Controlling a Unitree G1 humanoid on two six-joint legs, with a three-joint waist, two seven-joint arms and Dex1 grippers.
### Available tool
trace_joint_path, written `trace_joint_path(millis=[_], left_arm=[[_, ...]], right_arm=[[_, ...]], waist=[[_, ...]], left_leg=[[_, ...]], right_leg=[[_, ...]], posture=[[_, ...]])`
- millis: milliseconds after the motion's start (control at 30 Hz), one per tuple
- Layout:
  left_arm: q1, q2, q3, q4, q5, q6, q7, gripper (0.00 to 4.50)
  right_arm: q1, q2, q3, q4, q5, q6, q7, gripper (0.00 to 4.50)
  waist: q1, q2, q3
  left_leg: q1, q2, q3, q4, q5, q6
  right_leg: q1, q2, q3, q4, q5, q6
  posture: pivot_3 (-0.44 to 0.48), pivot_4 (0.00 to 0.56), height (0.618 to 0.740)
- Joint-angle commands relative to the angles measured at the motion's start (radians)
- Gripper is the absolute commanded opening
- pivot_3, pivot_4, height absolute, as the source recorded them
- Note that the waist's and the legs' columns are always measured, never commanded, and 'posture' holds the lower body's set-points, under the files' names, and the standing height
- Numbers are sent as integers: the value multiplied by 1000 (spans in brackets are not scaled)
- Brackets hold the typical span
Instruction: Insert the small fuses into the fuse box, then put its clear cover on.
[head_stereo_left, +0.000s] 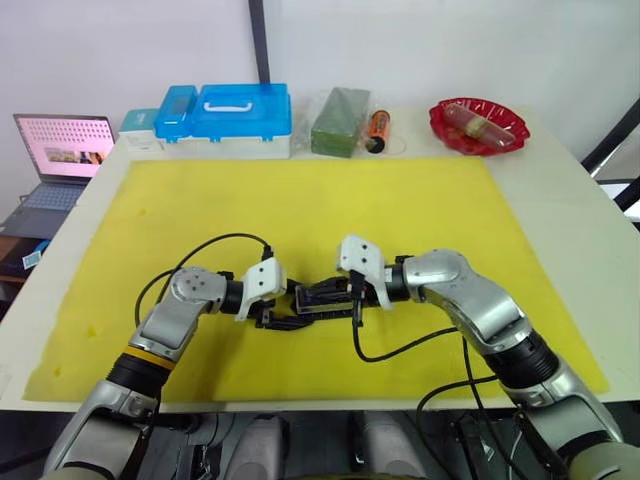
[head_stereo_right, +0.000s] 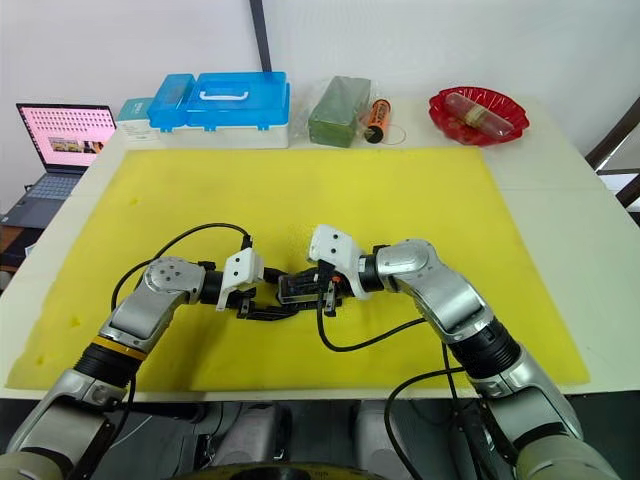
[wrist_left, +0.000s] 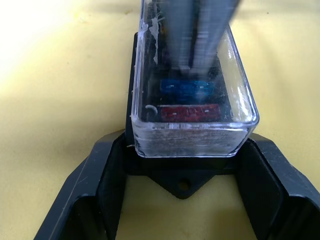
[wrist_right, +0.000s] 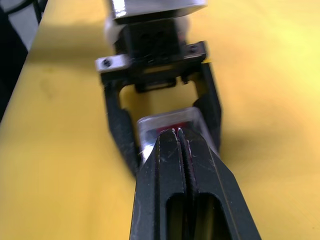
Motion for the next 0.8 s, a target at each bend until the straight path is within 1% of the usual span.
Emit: trace_joint_path(millis=[33,167,200,233,267,333,367,433,500,533,633,667,700,800], left_arm=[[6,13,-3,-33,6,-8,-11,2737],[5,34,4,-76,1,-1,-21,2737],[5,40,8,-88,-2,1,-21,3087],[6,49,15,-103,-10,9,-24,3467],[7,59,23,-119,-19,18,-27,3733],[9,81,43,-156,-42,44,-30,4403],[11,89,50,-172,-52,57,-28,4500],[20,122,84,-222,-88,97,-35,4500],[34,173,153,-293,-149,170,-36,4500],[40,190,176,-321,-170,201,-30,4500],[67,274,274,-390,-231,297,-14,4500],[79,303,311,-406,-250,328,-9,4500],[91,324,339,-419,-266,353,-3,4500],[181,400,449,-487,-312,420,11,4500]], right_arm=[[-21,-21,-87,-61,63,73,1,34],[-28,-88,-159,-136,111,125,23,34],[-26,-107,-174,-148,116,130,26,11],[-21,-133,-191,-159,120,132,33,218],[-15,-158,-206,-168,124,134,40,462],[-5,-203,-237,-179,137,139,54,961],[2,-224,-249,-182,142,137,60,1369],[16,-285,-287,-180,143,124,86,2026],[40,-359,-347,-176,157,112,123,2770],[54,-386,-368,-173,162,102,138,3051],[111,-472,-411,-172,153,61,179,4234],[129,-500,-421,-170,146,46,191,4460],[144,-522,-432,-165,143,32,201,4460],[192,-587,-500,-163,168,27,234,4460]], waist=[[0,0,0],[-1,0,2],[-2,0,2],[-2,0,2],[-3,0,3],[-3,0,4],[-3,-1,5],[-4,-1,7],[-3,-2,13],[-3,-1,15],[-4,-2,17],[-4,-3,18],[-5,-3,18],[-8,-1,22]], left_leg=[[-1,0,0,0,0,0],[-3,0,0,0,0,0],[-3,0,0,-1,0,0],[-3,0,0,-1,0,0],[-3,0,0,-1,0,0],[-3,0,0,-2,0,0],[-3,0,0,-2,0,0],[-3,0,1,-2,0,0],[-3,1,1,-2,0,0],[-3,1,1,-2,0,0],[-4,1,1,-2,0,1],[-4,1,1,-2,0,1],[-3,1,1,-2,-1,1],[-3,2,3,-2,-1,1]], right_leg=[[-1,0,0,0,0,0],[-3,-1,0,0,0,0],[-3,-1,0,0,0,0],[-3,-1,0,0,0,0],[-3,0,0,0,0,0],[-4,0,0,0,0,0],[-4,0,0,0,0,0],[-4,0,0,0,0,0],[-4,0,0,0,0,0],[-5,0,0,0,0,0],[-5,0,0,-1,-1,1],[-5,0,0,-1,-1,1],[-5,0,0,-1,-1,1],[-5,-1,0,-1,-1,1]], posture=[[0,150,740],[0,150,740],[0,150,740],[0,150,740],[0,150,740],[0,150,740],[0,150,740],[0,150,740],[0,150,740],[0,150,740],[0,150,740],[0,150,740],[0,150,740],[0,150,740]])
